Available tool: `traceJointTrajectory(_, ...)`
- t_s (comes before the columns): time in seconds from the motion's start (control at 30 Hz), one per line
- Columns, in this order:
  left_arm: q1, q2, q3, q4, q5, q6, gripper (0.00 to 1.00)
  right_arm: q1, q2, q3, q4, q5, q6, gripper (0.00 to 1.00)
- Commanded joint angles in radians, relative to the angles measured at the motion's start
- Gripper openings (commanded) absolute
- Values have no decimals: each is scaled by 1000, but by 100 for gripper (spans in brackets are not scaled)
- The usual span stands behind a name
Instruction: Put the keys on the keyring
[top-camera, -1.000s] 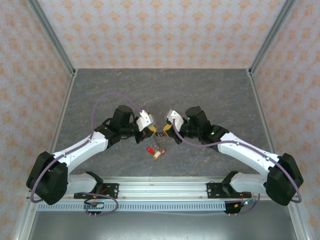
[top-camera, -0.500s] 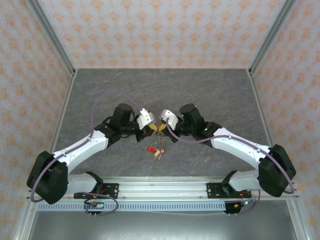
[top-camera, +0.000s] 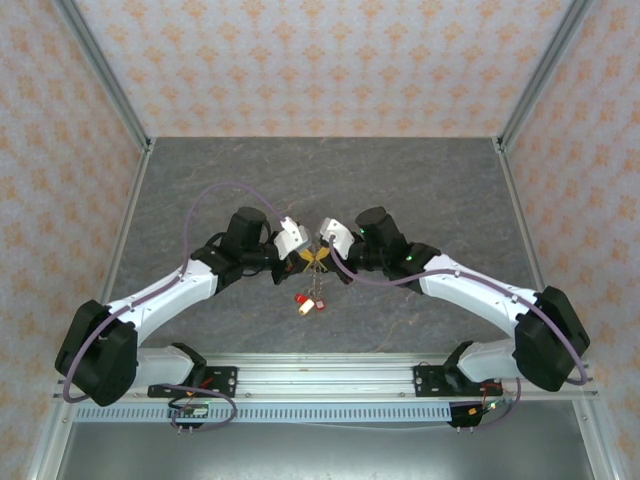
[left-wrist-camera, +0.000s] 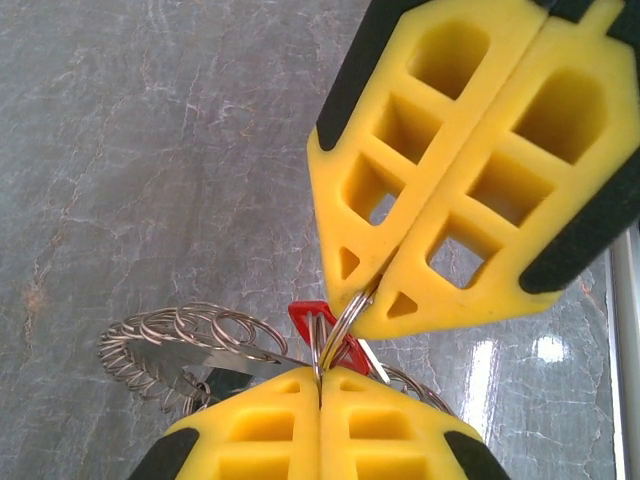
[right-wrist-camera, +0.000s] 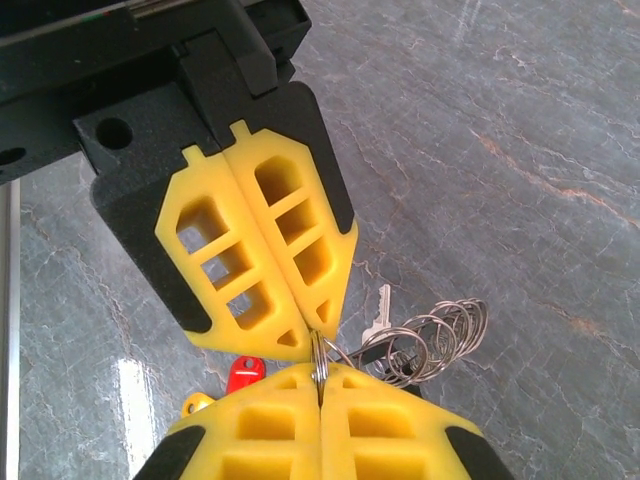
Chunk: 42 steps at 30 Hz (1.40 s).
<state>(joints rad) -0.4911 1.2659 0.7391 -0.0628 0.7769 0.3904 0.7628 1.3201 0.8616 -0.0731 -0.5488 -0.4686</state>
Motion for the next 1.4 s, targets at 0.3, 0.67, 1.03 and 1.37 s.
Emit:
traceJointTrajectory(0.3,-7,-3,26,23,42,3,0,10,12,36,-29,226,47,0)
traceJointTrajectory(0.67,-7,0,13,60,50,-8,0,-2,89,117,-172,217,141,3)
traceJointTrajectory(1.03,-8,-3,-2,89,46,-18,0,-45,118,124,-177,128,193,13)
traceJointTrajectory(1.37,-8,-9,-19,128,55,-24,0,-67,28,29,-98,26,145,31)
